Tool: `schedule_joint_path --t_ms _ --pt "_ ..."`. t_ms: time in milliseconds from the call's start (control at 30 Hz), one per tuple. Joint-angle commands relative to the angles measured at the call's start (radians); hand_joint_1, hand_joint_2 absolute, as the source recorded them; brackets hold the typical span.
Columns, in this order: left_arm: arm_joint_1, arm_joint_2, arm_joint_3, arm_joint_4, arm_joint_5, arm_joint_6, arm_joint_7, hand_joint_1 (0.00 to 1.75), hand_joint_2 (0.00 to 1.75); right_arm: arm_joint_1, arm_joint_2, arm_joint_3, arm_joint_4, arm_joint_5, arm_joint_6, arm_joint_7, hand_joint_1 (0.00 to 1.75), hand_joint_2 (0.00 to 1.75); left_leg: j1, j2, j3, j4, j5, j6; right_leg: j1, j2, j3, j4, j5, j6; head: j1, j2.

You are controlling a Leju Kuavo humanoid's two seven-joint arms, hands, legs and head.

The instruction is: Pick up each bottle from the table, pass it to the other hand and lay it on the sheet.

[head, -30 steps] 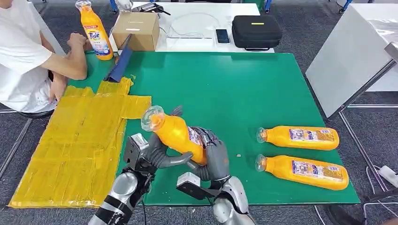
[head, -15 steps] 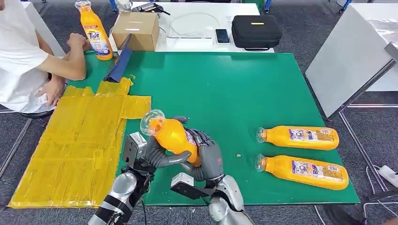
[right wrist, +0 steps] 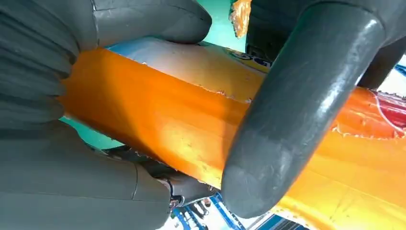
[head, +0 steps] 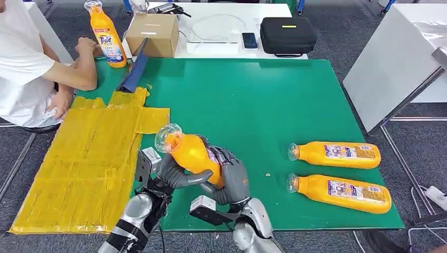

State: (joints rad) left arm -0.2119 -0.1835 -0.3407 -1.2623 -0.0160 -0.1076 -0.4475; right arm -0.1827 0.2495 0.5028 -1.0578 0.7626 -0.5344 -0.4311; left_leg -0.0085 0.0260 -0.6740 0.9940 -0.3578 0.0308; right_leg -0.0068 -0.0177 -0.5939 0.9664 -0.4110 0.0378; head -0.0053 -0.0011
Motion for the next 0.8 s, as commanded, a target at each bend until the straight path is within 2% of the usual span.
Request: schedule_joint_path --t_ms 33,67,100,133,333,400,467,667,767,800 --pt "-0.055 -0.015 0.031 0.050 0.018 0.023 0.010 1.75 1.75 0.011 -0.022 0.031 0.044 0.000 -0.017 -0.002 1.75 1.75 0.001 -0.004 0.005 0.000 -0.002 -0.003 0.000 -0.001 0.006 0.000 -0.002 -0.001 0.000 0.000" --pt "-0.056 -0.014 0.037 0.046 0.023 0.033 0.011 1.75 1.75 0.018 -0.026 0.025 0.022 -0.005 -0.025 -0.006 1.40 1.75 0.001 -0.004 0.004 0.000 -0.001 -0.002 0.001 -0.001 0.004 -0.001 -0.002 -0.001 0.000 0.000" --pt "-0.056 -0.013 0.043 0.044 0.028 0.039 0.013 1.75 1.75 0.024 -0.029 0.021 0.004 -0.007 -0.030 -0.007 0.24 1.75 0.001 -0.005 0.006 0.001 -0.003 -0.003 0.000 -0.001 0.007 0.000 -0.003 -0.001 0.000 0.000" --pt "-0.058 -0.012 0.053 0.040 0.029 0.054 0.012 1.75 1.75 0.032 -0.032 0.014 -0.026 -0.009 -0.047 -0.013 0.00 1.75 0.001 -0.004 0.004 0.000 -0.001 -0.002 0.001 -0.002 0.005 0.000 -0.002 -0.001 0.000 0.000" --pt "-0.107 0.016 0.098 0.033 -0.069 0.191 -0.005 1.75 1.75 0.073 -0.054 -0.004 -0.194 -0.045 -0.057 -0.032 0.00 1.75 0.001 -0.002 0.001 0.000 -0.001 -0.002 0.000 0.000 0.001 0.000 -0.001 -0.001 0.001 0.000" --pt "-0.151 0.041 0.090 0.067 -0.286 0.380 -0.022 1.75 1.75 0.074 -0.059 0.001 -0.230 -0.064 -0.038 -0.047 0.00 1.75 0.001 -0.002 0.002 0.001 -0.001 -0.002 0.000 0.000 0.002 0.001 -0.001 -0.001 0.000 0.000" --pt "-0.222 0.075 0.056 0.177 -0.654 0.587 0.064 1.75 1.75 0.065 -0.060 0.005 -0.251 -0.071 -0.024 -0.052 0.00 1.75 0.001 -0.005 0.003 0.001 -0.001 -0.003 0.000 -0.002 0.004 0.001 -0.002 -0.001 0.000 0.000" --pt "-0.391 0.124 0.082 0.539 -1.040 0.752 0.231 1.75 1.75 0.080 -0.077 0.018 -0.372 -0.113 -0.009 -0.077 0.00 1.75 0.001 -0.005 0.006 0.000 0.000 -0.003 0.000 -0.001 0.007 0.001 -0.002 -0.002 0.000 0.000" --pt "-0.450 0.156 0.081 0.661 -1.264 0.806 0.364 1.75 1.75 0.077 -0.086 0.028 -0.413 -0.131 -0.014 -0.087 0.00 1.75 0.001 -0.002 0.006 0.000 0.000 -0.002 0.000 0.001 0.006 0.001 -0.001 -0.002 0.000 0.000" --pt "-0.469 0.173 0.069 0.700 -1.400 0.806 0.458 1.75 1.75 0.070 -0.091 0.031 -0.423 -0.138 -0.016 -0.090 0.00 1.75 0.001 -0.001 0.004 0.000 0.000 -0.001 0.000 0.001 0.005 0.000 0.000 -0.001 0.000 0.000"
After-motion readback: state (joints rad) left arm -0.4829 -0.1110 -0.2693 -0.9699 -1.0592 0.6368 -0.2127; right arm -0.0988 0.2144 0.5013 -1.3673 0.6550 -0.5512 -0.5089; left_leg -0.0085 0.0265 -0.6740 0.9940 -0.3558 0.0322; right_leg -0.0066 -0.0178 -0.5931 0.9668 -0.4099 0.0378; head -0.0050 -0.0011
